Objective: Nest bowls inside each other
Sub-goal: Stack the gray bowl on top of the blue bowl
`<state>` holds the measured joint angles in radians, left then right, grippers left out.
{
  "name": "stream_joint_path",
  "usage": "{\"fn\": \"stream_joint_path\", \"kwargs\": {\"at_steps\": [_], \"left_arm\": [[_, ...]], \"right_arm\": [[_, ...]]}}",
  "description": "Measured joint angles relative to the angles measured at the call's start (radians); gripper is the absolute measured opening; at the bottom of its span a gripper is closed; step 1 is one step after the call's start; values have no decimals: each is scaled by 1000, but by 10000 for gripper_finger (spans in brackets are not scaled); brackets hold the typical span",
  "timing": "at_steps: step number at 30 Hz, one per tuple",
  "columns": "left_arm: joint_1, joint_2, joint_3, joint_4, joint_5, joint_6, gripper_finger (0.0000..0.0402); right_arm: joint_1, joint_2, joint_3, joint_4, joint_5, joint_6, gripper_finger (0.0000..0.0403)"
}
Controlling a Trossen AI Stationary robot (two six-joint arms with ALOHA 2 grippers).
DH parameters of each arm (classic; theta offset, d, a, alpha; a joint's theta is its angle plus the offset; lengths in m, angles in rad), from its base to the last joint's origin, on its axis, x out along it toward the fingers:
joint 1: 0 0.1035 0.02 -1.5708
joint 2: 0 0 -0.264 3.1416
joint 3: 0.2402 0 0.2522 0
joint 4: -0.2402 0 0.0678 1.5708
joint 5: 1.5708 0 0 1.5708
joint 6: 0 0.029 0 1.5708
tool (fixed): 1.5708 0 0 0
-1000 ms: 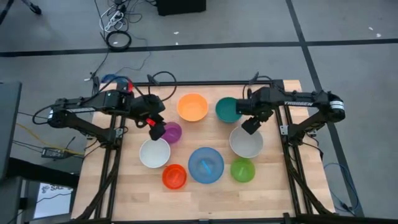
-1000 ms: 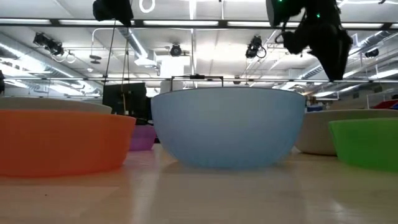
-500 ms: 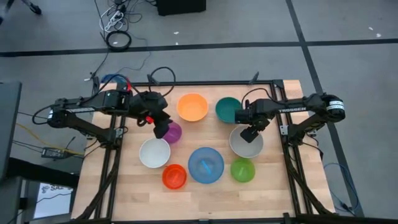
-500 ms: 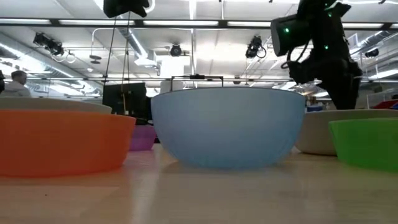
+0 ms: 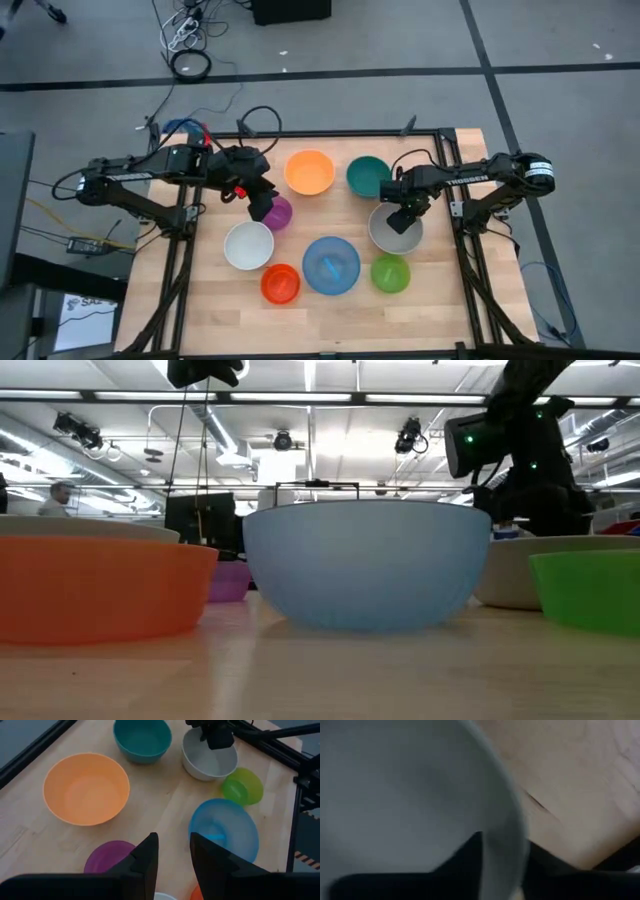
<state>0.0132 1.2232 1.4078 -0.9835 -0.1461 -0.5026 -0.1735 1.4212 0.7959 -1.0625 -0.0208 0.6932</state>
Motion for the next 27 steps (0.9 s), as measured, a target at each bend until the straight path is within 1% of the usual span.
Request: {"fn": "stream_joint_path", "kwargs": {"at_steps": [2, 3, 7, 10, 12, 15, 17, 21, 24, 27], "left_arm": [[0, 0, 0, 7, -4, 0, 122], [0, 0, 0, 14, -8, 0, 122], [0, 0, 0, 53, -20, 0, 122], [0, 0, 0, 77, -33, 0, 122], [0, 0, 0, 93, -50, 1, 122], [0, 0, 0, 126, -73, 6, 122], [0, 0, 0, 154, -95, 8, 122], [13, 0, 16, 267, -104, 21, 122], [31, 0, 54, 347, -121, 31, 122], [48, 0, 99, 376, -149, 54, 122]], "right_arm": [[-6, -4, 4, 5, -14, -18, 27], [-7, -6, 6, 14, -21, -24, 17], [-14, -9, 46, -45, -35, -42, 7], [-11, -46, 114, -110, 28, -47, 2], [-18, -77, 168, -123, 61, -48, 0], [-20, -112, 283, -108, 37, -47, 0], [3, -108, 356, -100, 6, -38, 0], [64, -50, 506, -34, -12, -7, 0], [119, 31, 593, -7, -11, -4, 0], [157, 117, 656, -7, -9, -20, 0]]}}
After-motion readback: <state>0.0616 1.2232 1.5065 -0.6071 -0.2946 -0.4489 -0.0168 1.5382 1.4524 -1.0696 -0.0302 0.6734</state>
